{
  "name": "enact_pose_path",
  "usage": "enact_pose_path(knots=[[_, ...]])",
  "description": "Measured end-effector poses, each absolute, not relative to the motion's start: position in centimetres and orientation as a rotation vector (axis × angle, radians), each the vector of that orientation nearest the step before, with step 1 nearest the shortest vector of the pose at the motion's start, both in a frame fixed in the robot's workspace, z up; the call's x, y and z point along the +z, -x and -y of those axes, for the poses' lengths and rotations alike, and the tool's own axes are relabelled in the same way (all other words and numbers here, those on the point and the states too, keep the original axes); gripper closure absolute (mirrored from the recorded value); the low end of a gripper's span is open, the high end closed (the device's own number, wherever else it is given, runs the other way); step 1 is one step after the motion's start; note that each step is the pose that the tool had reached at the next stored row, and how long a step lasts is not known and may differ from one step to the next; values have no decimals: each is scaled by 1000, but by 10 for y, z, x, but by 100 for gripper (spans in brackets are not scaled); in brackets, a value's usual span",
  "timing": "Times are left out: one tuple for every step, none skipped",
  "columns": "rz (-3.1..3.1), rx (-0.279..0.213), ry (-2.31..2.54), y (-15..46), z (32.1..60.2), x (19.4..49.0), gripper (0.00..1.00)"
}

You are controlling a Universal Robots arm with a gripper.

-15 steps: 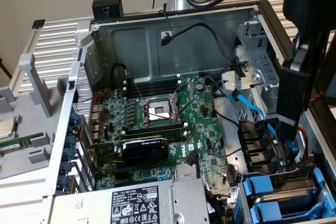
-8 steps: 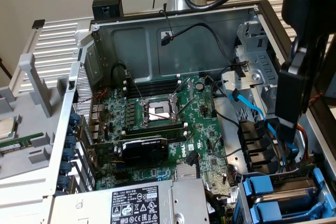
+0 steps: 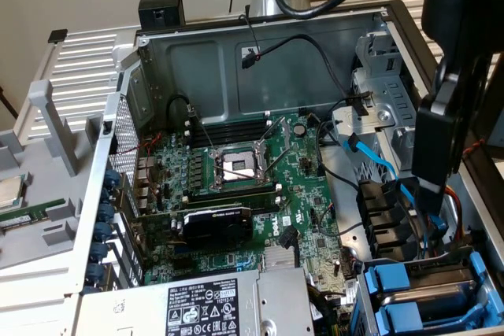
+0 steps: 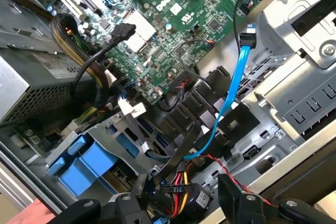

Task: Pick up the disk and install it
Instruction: 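Insert the first disk wire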

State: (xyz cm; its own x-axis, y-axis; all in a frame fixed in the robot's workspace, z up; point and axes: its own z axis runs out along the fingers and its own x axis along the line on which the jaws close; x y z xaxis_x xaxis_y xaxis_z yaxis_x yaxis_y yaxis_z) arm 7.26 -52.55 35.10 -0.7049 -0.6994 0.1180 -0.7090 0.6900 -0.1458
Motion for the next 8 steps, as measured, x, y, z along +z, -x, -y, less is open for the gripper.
enact_pose_path(knots=[[2839,279,-1183,-73,525,351,42],[2840,279,-1182,-72,525,350,42],[2842,281,-1181,-72,525,350,49],[2844,282,-1180,-72,525,349,49],[2847,284,-1180,-71,525,349,49],[2850,286,-1179,-71,525,348,49],[2854,289,-1179,-70,525,348,49],[2857,291,-1179,-69,526,348,49]])
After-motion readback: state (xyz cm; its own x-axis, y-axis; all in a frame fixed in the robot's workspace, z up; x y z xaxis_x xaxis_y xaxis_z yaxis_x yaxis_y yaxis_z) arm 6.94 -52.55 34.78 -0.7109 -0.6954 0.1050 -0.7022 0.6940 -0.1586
